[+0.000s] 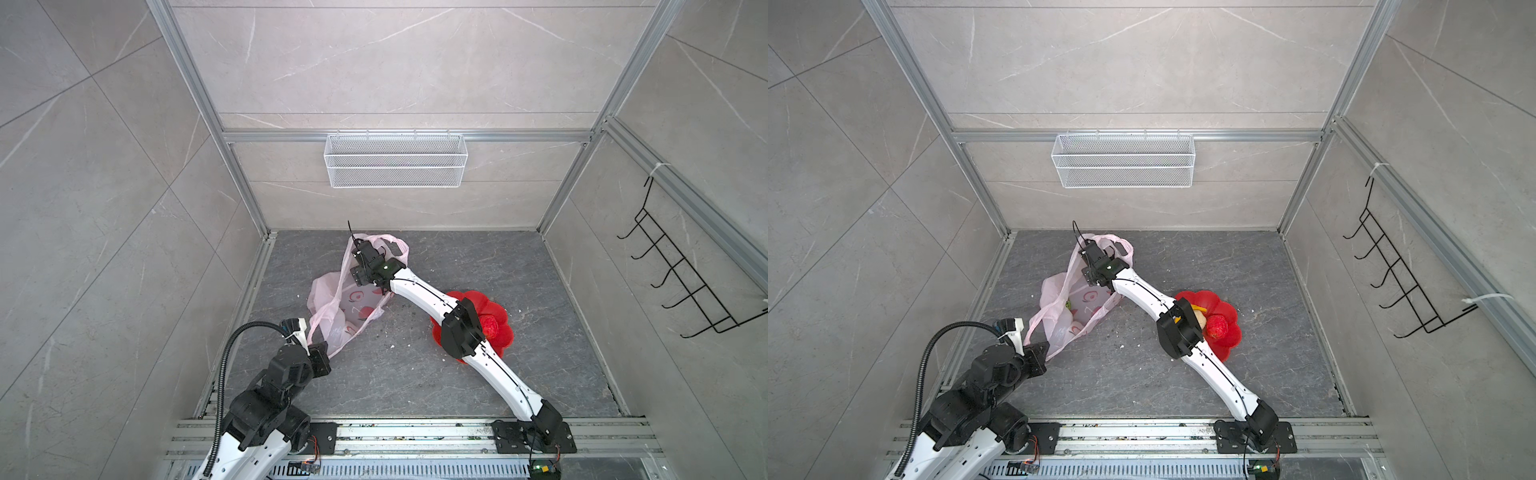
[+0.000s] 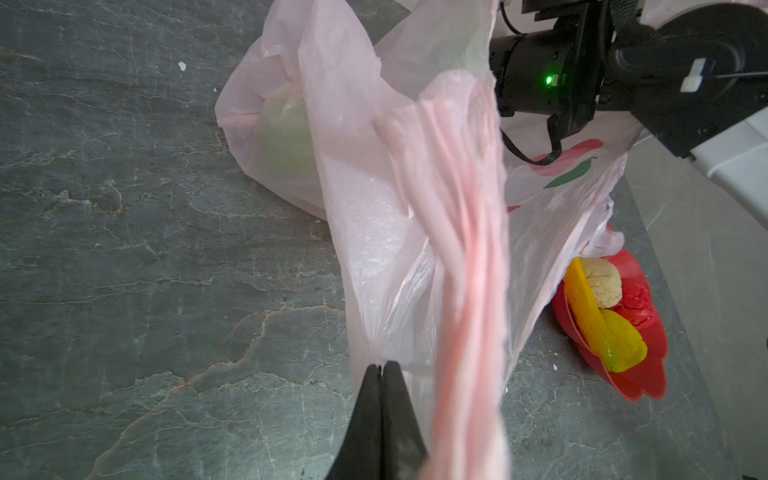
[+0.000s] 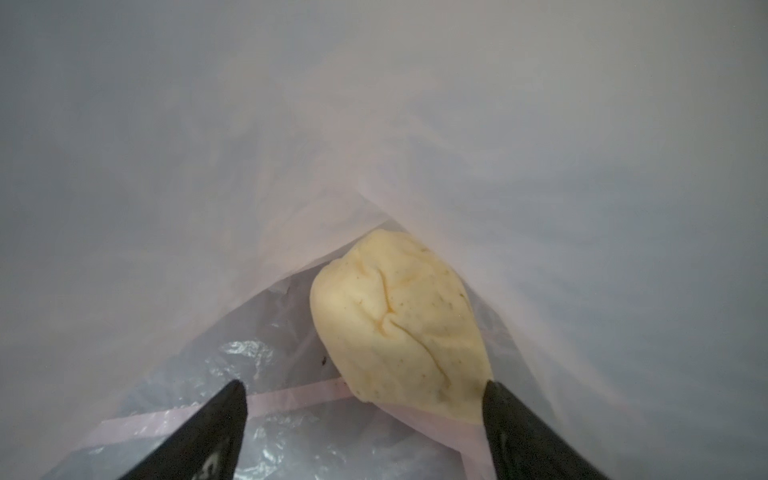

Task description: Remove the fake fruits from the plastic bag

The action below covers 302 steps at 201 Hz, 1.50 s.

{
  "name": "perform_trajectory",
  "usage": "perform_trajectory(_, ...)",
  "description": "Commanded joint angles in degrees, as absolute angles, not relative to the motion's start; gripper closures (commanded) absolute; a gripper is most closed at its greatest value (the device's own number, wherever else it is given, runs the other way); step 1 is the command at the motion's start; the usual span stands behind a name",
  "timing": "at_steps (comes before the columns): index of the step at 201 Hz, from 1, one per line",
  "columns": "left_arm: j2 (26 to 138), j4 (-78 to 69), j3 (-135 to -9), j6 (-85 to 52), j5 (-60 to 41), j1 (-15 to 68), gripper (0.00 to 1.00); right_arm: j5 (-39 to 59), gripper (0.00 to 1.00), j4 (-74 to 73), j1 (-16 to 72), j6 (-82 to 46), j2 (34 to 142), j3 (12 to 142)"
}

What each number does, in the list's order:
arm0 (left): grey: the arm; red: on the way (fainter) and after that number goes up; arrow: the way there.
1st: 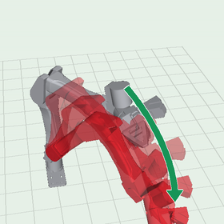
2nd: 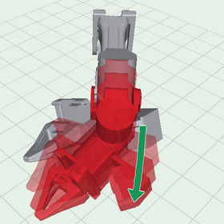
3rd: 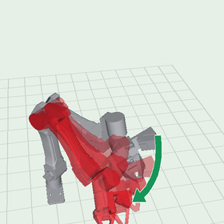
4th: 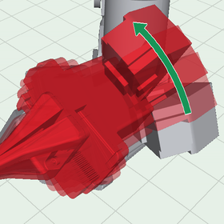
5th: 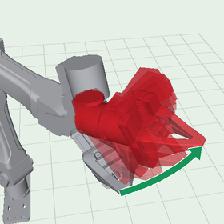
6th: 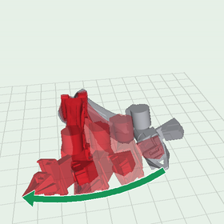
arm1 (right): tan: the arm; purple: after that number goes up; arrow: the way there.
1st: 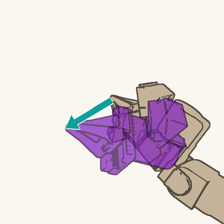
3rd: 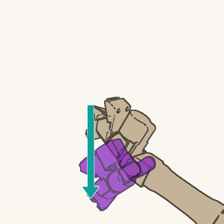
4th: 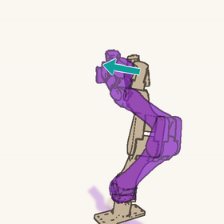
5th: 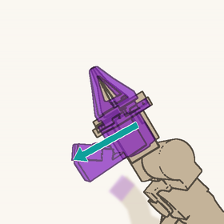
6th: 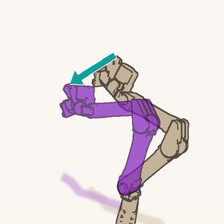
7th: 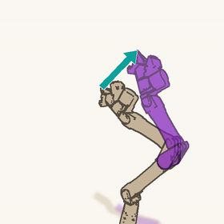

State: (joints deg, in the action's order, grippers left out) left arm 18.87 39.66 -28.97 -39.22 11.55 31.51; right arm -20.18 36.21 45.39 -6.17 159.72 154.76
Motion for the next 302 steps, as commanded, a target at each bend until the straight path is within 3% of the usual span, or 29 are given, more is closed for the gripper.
perform_trajectory(1, 22.27, 33.80, -30.26, -37.29, 10.35, 31.46, 1.00, -20.08, 0.10, 36.04, 45.09, -4.98, 161.31, 157.70)
perform_trajectory(33, 24.65, 32.16, -31.86, -36.35, 7.09, 31.46, 1.00, -20.82, 0.10, 35.88, 44.96, -4.10, 161.10, 157.50)
perform_trajectory(174, 13.74, 49.21, -36.66, -44.61, 0.12, 31.46, 1.00, -20.54, 0.09, 34.38, 47.51, -2.53, 155.60, 149.58)
perform_trajectory(302, 19.35, 36.19, -31.72, -40.80, 4.92, 31.42, 1.00, -22.40, 0.08, 29.24, 48.07, -0.26, 159.73, 155.33)
